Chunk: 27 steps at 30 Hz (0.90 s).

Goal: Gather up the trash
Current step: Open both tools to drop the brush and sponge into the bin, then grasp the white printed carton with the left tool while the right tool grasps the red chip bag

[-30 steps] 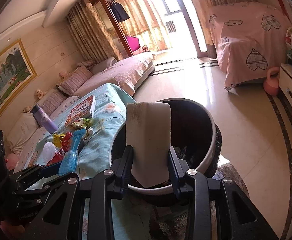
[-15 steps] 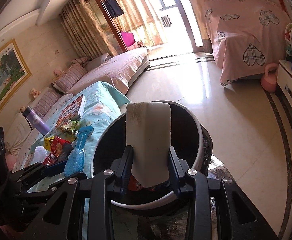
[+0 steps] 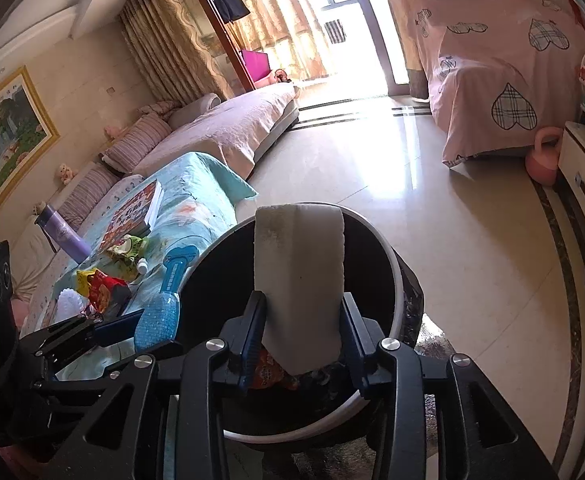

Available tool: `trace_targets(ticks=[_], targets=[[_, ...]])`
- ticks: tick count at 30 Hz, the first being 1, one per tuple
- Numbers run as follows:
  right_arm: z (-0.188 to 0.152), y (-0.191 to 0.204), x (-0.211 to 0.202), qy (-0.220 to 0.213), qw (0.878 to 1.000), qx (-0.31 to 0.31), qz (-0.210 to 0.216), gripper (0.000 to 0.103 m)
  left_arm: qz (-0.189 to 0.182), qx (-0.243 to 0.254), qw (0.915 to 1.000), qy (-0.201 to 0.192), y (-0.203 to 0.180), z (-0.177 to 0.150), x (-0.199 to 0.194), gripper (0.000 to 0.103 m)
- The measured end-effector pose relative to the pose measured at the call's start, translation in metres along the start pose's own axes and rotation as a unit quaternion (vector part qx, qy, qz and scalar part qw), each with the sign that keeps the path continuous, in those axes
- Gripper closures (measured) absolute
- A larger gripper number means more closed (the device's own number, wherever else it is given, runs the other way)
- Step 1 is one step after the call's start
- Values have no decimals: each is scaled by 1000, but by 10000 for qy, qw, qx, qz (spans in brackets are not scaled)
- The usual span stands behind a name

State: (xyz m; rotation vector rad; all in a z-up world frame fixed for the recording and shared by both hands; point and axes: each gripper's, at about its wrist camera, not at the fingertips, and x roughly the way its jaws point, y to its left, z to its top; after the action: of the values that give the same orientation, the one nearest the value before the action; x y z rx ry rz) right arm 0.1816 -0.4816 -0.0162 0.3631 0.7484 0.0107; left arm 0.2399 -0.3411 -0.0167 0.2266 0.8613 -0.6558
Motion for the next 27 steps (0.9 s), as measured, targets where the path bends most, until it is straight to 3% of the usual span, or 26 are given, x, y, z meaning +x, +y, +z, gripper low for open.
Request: trace_targets(ticks=[3, 8, 10, 12, 15, 27], targets=[[0, -5, -1, -18, 9999, 136, 40, 48, -37, -47, 10000, -16, 3, -2, -2, 47], [-4, -4, -8, -86, 9996, 244, 99, 46, -25, -143, 9998, -125, 9, -14, -16, 45], [-9, 2, -13, -132, 9995, 241, 173, 40, -31, -210, 9997, -137, 13, -21, -21, 45], [-13, 10, -17, -216, 9992, 230, 233, 24, -10, -288, 9995, -149, 19, -32, -28, 44], [-21, 25, -22, -328, 9987, 164, 339, 13, 47, -495, 9987, -119, 35, -52, -39, 44], [-61, 98, -11, -8, 9962, -126, 864, 13, 384, -1528, 9874, -170, 110, -127, -89, 43]])
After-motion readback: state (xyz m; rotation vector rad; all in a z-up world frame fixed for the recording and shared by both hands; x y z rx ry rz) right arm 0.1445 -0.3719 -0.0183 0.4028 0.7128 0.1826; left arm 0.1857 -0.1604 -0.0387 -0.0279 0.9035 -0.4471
